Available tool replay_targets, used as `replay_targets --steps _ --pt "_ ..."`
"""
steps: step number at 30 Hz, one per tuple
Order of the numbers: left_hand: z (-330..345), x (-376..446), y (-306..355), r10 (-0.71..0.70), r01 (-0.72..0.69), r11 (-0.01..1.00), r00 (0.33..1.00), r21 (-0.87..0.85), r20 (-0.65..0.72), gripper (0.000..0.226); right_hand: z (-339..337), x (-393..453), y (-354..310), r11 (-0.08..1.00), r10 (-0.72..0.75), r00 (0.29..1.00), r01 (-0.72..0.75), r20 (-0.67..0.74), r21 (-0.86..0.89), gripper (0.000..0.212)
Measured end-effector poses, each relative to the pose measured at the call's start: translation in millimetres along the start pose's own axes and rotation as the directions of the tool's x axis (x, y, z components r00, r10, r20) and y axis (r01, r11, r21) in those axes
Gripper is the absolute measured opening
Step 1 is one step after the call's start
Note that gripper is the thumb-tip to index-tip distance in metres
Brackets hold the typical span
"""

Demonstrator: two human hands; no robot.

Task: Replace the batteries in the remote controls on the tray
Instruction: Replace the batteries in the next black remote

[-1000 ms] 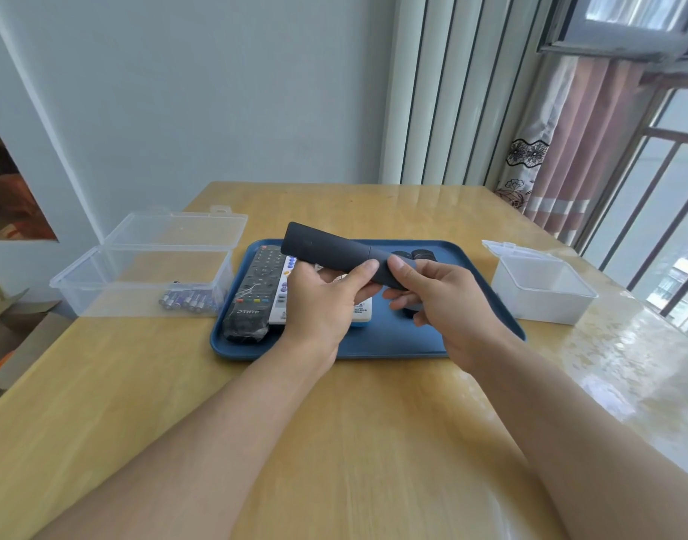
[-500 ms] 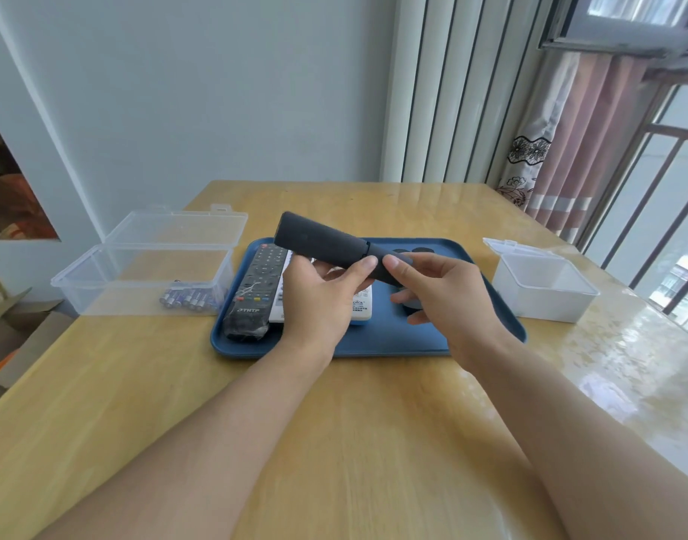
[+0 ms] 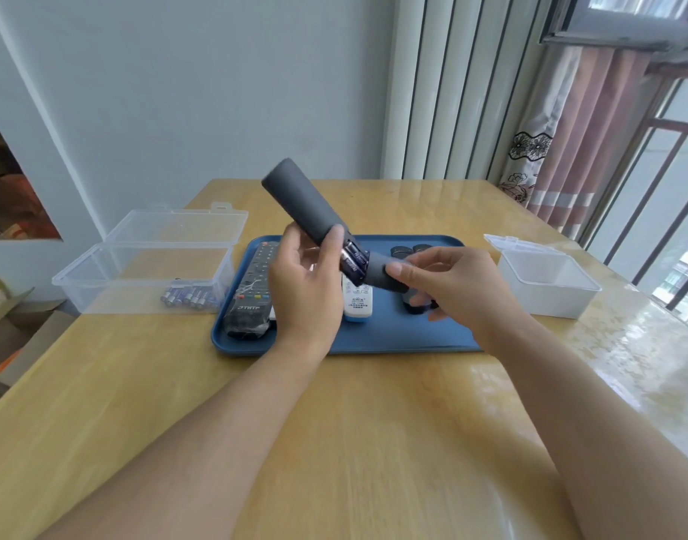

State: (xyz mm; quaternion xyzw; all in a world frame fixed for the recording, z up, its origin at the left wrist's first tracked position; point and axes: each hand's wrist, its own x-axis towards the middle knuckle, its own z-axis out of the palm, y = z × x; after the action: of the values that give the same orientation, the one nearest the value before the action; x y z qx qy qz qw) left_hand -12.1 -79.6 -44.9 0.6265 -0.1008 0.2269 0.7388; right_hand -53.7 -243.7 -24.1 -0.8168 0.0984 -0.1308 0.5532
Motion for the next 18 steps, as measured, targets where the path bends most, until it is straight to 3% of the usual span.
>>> replay_targets --steps 3,7,15,18 --pt "-3 9 0 -0.172 0.168 0.982 0.984 -0.081 -0.046 0.022 -5 3 3 0.973 -0.007 0.998 0.019 0.056 -0.229 0.027" --pt "-1 10 3 -0.405 0.411 0.871 0.911 -0.27 0.08 0.019 -9 4 5 0.897 0.072 0.986 0.002 0.152 -0.442 0.026" --pt "1 5 13 -0.479 0.545 0.766 0.837 -0.34 0.264 0.022 -15 9 13 0.744 0.051 0.995 0.019 0.085 -0.668 0.033" --pt "3 3 13 -0.497 0.573 0.736 0.819 -0.36 0.286 0.03 -13 7 10 0.786 -0.076 0.996 0.083 0.038 -0.612 0.029"
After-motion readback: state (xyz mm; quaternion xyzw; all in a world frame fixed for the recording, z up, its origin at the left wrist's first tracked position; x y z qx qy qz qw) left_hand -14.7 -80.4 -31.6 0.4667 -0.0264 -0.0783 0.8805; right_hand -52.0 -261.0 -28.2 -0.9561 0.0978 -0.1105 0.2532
